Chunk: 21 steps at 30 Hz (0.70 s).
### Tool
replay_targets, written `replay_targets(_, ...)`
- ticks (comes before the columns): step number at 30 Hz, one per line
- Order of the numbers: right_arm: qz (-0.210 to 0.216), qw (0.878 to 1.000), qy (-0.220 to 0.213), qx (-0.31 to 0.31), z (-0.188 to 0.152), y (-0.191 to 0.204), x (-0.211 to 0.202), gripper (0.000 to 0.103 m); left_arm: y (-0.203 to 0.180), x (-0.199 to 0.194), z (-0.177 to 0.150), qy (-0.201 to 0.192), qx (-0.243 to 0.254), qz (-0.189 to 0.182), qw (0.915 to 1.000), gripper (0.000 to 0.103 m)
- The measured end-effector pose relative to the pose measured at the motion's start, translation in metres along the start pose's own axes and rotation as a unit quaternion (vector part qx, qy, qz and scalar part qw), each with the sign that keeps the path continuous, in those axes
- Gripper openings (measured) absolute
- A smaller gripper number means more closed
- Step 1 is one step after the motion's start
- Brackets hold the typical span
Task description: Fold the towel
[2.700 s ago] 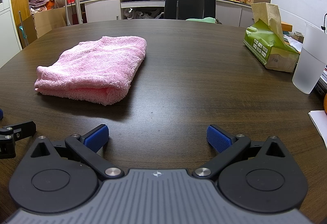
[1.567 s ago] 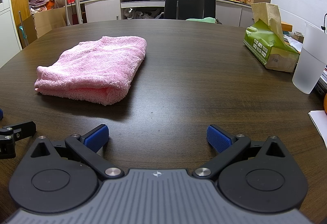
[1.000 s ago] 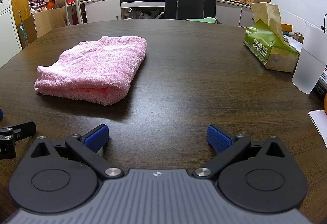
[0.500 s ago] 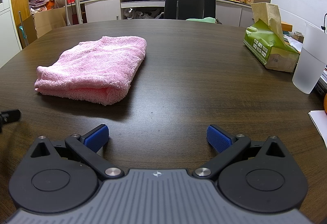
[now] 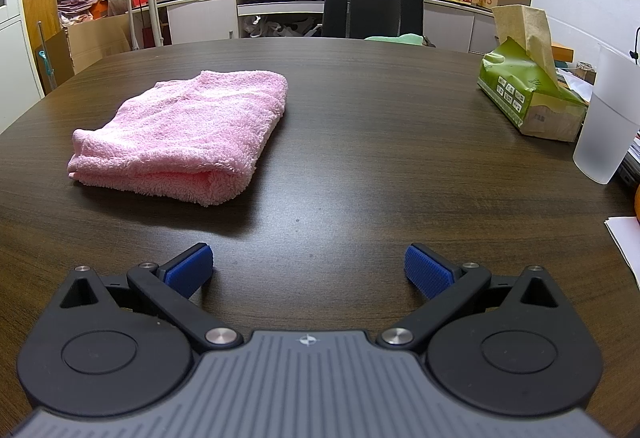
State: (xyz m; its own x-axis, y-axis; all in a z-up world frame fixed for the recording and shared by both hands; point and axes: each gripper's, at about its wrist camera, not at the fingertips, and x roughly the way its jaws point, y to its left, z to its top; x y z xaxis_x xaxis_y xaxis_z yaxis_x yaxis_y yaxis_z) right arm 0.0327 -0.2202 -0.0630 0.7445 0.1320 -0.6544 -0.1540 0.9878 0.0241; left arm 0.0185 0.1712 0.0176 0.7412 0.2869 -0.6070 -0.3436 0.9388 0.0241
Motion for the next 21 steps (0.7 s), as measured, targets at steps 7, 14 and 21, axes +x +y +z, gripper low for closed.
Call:
replay_targets(7,-0.017,1.000,-0.007,0.014,0.001,-0.007,-0.002,0.103,0.025,0.004,0.003,0.001,-0.015,0.019,0.9997,0.103)
replay_targets(14,-0.049,0.998,-0.020,0.039,0.003,-0.021,-0.005,0.103,0.031,0.009,-0.001,0.021,-0.017,0.020,0.9994,0.103)
replay_targets(21,-0.095,0.986,-0.030,0.134,0.011,-0.093,-0.013,0.103,0.031,0.009,-0.004,0.019,-0.014,0.020,0.9995,0.103)
